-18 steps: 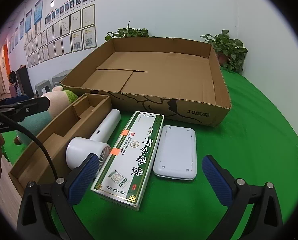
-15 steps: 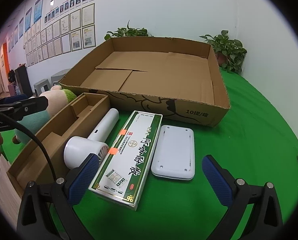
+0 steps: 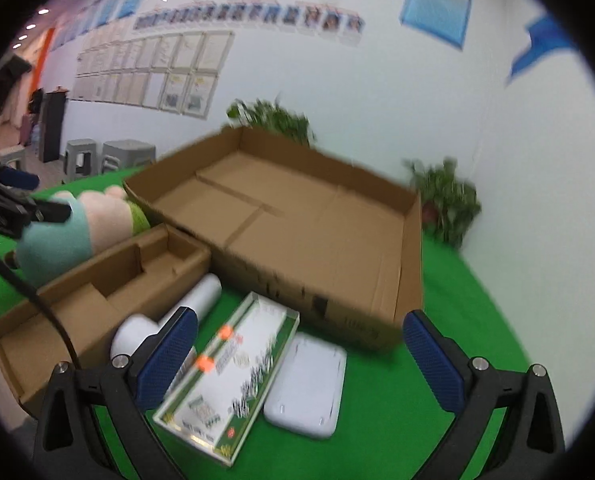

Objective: Organize objects
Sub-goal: 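Reach the left gripper to the plush pig and close on it, then lift the plush pig with the left gripper while the right gripper also grips it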

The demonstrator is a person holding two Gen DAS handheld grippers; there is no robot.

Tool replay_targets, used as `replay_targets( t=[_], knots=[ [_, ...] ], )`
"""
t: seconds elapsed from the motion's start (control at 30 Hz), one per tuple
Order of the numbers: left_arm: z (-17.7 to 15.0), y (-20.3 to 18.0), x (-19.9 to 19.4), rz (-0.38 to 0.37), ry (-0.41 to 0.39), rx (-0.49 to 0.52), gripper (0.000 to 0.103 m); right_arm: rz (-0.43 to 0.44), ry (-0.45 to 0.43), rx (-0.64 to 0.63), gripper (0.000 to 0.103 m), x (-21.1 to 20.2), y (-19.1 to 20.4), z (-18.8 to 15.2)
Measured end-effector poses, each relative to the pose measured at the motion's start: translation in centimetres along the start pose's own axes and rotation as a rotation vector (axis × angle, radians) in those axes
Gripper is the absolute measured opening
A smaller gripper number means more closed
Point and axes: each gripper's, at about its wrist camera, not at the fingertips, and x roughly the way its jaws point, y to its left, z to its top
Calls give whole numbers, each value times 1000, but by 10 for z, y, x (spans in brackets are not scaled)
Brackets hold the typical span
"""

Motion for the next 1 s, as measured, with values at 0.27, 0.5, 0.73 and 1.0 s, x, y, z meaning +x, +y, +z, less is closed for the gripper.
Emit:
replay_targets(
  t=[0.27,0.5,0.73,1.0],
  knots=[
    [-29,30,17,-145,83,-39,77,319,-292,-81,102,-44,23,64],
    [-53,60,-9,-195,42,-104,63,731,-351,-46,102,-51,58,105],
    [-88,93,-56,-192,-42,-189,61,1035,-245,-38,102,-30,92,133],
    [-112,113,-73,-201,-58,-243,61,1069,301,66,102,106,159,87]
  ],
)
